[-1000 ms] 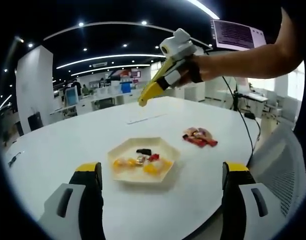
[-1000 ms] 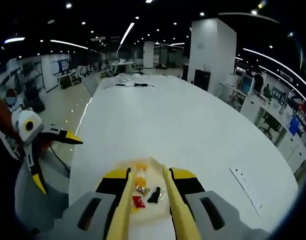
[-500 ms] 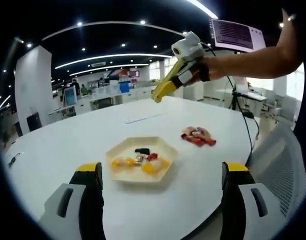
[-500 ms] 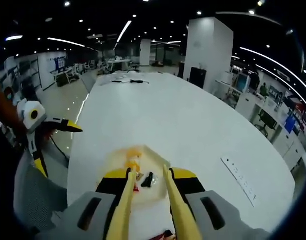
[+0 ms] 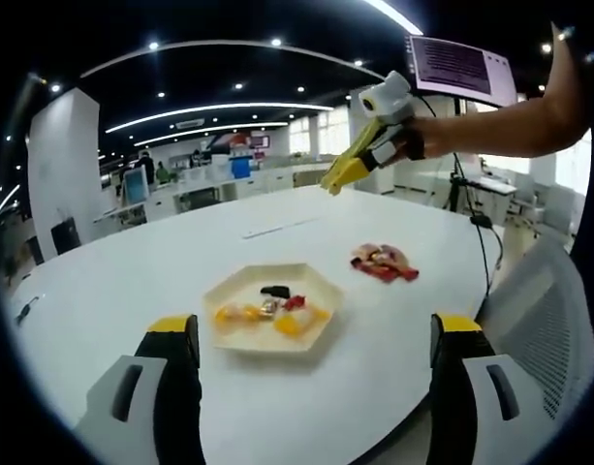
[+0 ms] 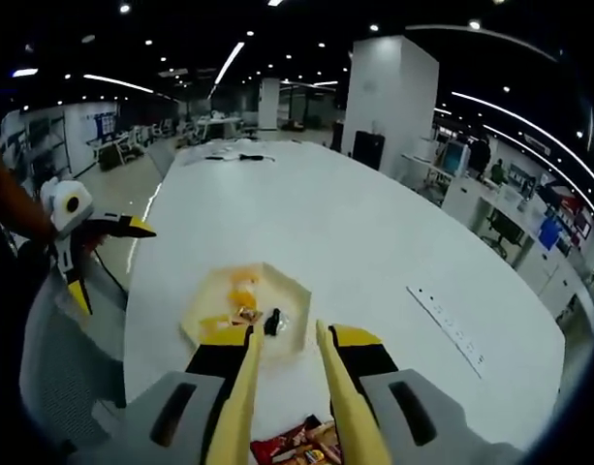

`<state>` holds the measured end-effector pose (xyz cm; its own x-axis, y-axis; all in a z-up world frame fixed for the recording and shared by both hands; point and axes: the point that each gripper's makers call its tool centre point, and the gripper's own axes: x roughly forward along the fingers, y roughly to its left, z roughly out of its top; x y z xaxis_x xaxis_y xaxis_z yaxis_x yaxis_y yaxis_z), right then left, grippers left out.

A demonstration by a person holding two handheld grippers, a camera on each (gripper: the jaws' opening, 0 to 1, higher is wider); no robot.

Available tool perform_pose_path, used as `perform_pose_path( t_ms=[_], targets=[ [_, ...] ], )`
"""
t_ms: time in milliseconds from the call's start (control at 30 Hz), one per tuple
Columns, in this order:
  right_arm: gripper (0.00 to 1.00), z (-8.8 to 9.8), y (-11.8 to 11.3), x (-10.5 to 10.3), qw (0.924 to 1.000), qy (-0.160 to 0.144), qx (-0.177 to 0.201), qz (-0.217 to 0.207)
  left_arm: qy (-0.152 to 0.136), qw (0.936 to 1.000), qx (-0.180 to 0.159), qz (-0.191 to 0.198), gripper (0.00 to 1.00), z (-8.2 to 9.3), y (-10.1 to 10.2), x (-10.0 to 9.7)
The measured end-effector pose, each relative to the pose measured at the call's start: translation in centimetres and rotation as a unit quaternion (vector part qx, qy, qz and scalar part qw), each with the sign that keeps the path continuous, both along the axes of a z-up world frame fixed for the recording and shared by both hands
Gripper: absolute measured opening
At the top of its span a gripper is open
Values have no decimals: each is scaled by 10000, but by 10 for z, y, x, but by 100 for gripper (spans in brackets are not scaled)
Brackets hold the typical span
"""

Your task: Place the target food into the container with the food tongs after gripping and lifting it, then release it inside without dropping or visibly crushing the food.

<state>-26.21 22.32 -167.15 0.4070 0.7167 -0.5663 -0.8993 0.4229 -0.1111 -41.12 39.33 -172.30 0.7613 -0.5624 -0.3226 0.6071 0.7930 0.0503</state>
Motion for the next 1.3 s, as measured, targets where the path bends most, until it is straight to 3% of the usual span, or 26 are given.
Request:
perform_pose_path(
  t_ms=[100, 167, 500, 767, 1300],
  targets=[
    [29, -2, -13, -2, 9999, -26, -36, -110, -5, 10000, 34, -25, 95, -1, -1, 0],
    [29, -2, -20, -3, 9998, -27, 6, -187, -162, 9998, 77, 21, 97, 2, 1, 2],
    [30, -4, -43, -10, 9991, -108, 18, -404, -48, 10000, 33, -52, 96, 0, -2, 0],
    [30, -10, -80, -23, 9961, -68, 150, -869, -104, 9999, 8, -3, 95, 3, 0, 1],
    [30, -19, -88, -28, 9946, -94, 223, -1014, -218, 9997, 58, -42, 96, 6, -2, 0]
  ],
)
